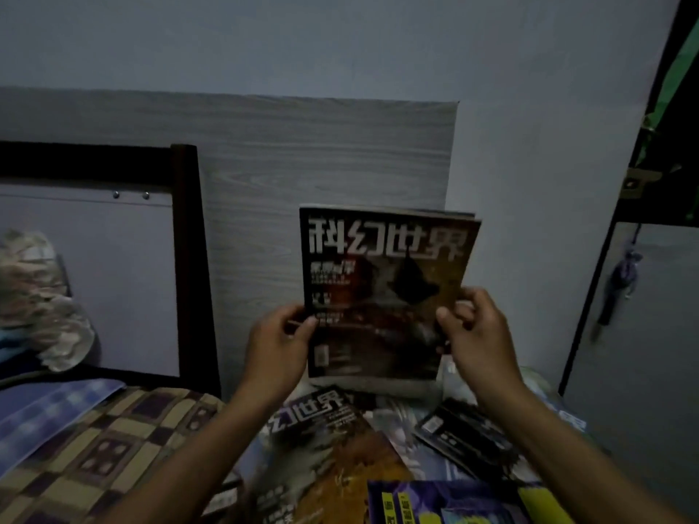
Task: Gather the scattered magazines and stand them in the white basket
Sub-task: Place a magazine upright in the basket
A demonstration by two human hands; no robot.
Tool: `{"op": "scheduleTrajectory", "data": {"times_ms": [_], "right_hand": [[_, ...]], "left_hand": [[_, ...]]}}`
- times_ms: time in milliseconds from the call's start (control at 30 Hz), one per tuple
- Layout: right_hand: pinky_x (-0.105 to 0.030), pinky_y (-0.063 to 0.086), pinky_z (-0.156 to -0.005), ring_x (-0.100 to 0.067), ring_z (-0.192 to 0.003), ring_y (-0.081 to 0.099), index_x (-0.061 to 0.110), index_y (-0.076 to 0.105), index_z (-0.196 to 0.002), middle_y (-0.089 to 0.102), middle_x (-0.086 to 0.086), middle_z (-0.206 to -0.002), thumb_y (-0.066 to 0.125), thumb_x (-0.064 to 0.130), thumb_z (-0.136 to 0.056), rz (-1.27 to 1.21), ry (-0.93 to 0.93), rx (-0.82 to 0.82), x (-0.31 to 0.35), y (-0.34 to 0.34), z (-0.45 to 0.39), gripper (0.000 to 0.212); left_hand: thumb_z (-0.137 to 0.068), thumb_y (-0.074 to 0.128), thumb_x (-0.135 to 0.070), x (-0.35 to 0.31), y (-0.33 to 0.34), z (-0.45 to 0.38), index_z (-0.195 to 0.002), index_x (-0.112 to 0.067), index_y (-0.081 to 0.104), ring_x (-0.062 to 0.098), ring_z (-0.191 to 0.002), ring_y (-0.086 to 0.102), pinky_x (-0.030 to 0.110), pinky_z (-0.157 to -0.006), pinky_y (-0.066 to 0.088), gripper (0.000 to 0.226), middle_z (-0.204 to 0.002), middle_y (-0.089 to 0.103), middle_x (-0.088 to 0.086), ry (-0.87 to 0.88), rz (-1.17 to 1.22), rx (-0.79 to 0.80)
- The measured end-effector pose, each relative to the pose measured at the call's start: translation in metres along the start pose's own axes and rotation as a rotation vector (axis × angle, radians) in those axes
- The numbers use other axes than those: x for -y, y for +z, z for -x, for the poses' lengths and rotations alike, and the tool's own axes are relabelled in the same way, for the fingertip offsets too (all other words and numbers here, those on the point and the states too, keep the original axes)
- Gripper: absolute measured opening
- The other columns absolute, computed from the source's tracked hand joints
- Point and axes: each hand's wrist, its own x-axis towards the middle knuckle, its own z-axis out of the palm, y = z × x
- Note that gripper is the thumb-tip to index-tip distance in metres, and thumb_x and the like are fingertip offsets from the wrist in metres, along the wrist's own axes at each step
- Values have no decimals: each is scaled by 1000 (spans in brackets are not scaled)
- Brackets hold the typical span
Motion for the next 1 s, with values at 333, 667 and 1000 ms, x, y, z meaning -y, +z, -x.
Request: {"op": "scheduleTrajectory", "data": {"times_ms": [333,667,1000], "right_hand": [[-42,53,-71,-26,-80,63,21,51,-99,62,3,-82,49,25,-97,137,-20,-81,-55,48,-126,5],[-27,40,-70,-18,-81,58,17,71,-99,71,-4,-101,61,28,-93,352,163,-218,-145,83,-137,17],[-27,37,-63,-15,-80,54,25,57,-92,60,6,-90,68,25,-88,322,211,-311,-145,85,-137,12]], "left_hand": [[-91,60,-16,41,61,-113,-87,-33,50,7,-75,63,43,-73,58,20,-83,62,-14,18,-146,-115],[-82,70,-11,128,106,-134,-73,-24,55,7,-71,58,25,-57,44,22,-75,61,-8,-165,-300,-49],[-90,59,-12,119,104,-122,-101,-21,72,18,-83,67,30,-76,54,19,-92,74,2,-64,-456,119]]}}
